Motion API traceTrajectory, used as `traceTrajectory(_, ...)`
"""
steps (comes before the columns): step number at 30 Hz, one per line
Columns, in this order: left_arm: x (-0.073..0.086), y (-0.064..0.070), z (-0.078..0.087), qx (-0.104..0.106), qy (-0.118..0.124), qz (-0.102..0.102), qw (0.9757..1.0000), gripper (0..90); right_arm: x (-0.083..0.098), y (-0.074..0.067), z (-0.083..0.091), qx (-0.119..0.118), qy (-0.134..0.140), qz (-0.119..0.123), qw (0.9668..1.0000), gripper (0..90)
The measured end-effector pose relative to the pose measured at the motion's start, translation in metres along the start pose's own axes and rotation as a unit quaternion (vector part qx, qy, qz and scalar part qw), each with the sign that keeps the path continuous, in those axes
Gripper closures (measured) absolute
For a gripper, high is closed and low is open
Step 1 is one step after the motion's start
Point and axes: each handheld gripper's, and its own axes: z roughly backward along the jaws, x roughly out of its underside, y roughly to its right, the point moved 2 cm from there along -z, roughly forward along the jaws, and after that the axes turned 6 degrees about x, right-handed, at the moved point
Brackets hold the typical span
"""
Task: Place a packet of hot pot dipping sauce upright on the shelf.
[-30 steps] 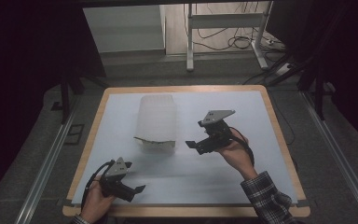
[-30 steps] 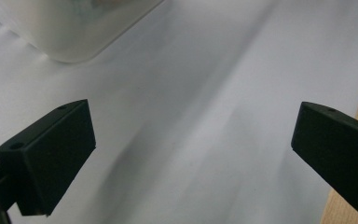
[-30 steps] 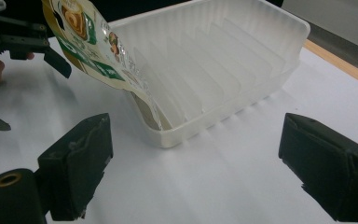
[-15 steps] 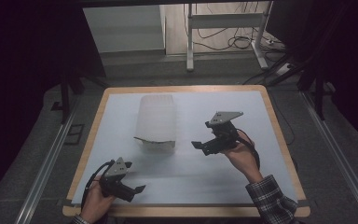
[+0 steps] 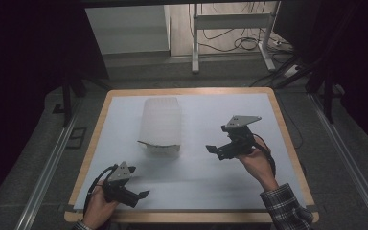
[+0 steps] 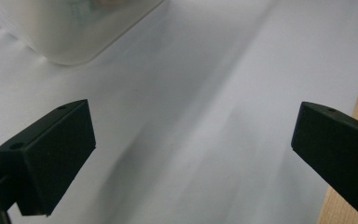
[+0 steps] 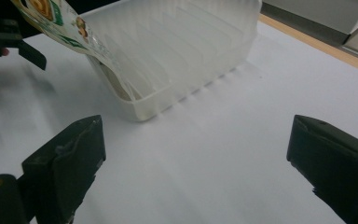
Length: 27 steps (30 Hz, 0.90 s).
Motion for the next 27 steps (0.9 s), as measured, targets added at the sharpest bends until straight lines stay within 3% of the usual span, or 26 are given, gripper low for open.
traceTrajectory(14, 0.0, 0.0, -0.001, 0.002, -0.003, -0.001, 1.0, 0.0, 0.013, 0.007, 0.01, 0.016, -0.003, -0.01, 0.9998, 2.8)
traceTrajectory(25, 0.0, 0.0, -0.002, 0.004, -0.006, -0.002, 1.0, 0.0, 0.026, 0.01, 0.022, 0.017, -0.003, -0.05, 0.9986, 0.0)
traceTrajectory(27, 0.0, 0.0, -0.002, 0.004, -0.007, -0.003, 1.0, 0.0, 0.029, 0.01, 0.025, 0.029, -0.003, -0.056, 0.998, 0.0)
